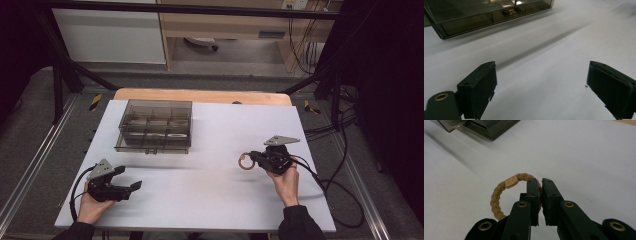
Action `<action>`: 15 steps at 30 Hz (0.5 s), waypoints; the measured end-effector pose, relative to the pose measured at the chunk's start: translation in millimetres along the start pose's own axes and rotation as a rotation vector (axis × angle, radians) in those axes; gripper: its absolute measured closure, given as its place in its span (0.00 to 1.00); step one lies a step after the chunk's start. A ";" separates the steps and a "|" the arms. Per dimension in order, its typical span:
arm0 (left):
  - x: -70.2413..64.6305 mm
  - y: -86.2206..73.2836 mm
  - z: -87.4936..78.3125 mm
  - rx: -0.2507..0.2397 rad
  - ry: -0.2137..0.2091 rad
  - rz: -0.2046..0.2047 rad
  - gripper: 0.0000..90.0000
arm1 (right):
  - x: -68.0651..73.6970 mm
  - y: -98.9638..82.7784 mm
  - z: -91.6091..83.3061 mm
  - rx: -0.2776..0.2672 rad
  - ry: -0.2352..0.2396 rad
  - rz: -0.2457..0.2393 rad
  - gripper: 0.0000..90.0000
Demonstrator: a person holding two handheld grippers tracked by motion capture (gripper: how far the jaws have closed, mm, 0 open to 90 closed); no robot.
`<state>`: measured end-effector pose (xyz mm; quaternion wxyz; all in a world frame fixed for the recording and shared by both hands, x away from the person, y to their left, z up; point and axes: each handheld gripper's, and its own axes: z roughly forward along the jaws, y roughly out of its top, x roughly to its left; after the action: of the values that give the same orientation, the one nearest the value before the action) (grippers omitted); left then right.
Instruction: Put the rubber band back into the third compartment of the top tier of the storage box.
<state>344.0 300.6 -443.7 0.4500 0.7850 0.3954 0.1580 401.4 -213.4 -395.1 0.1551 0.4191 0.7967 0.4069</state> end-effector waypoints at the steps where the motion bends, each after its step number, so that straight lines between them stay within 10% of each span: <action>1: 0.1 0.0 0.0 0.000 0.000 -0.001 0.10 | 0.0 0.0 0.0 0.000 0.000 0.000 0.94; 15: 0.0 0.0 0.1 0.003 0.001 0.001 0.10 | 20.5 15.6 -6.8 -0.022 0.034 -0.045 0.94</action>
<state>344.1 300.5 -443.7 0.4487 0.7858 0.3953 0.1579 393.6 -195.6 -376.8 0.1551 0.3922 0.8041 0.4190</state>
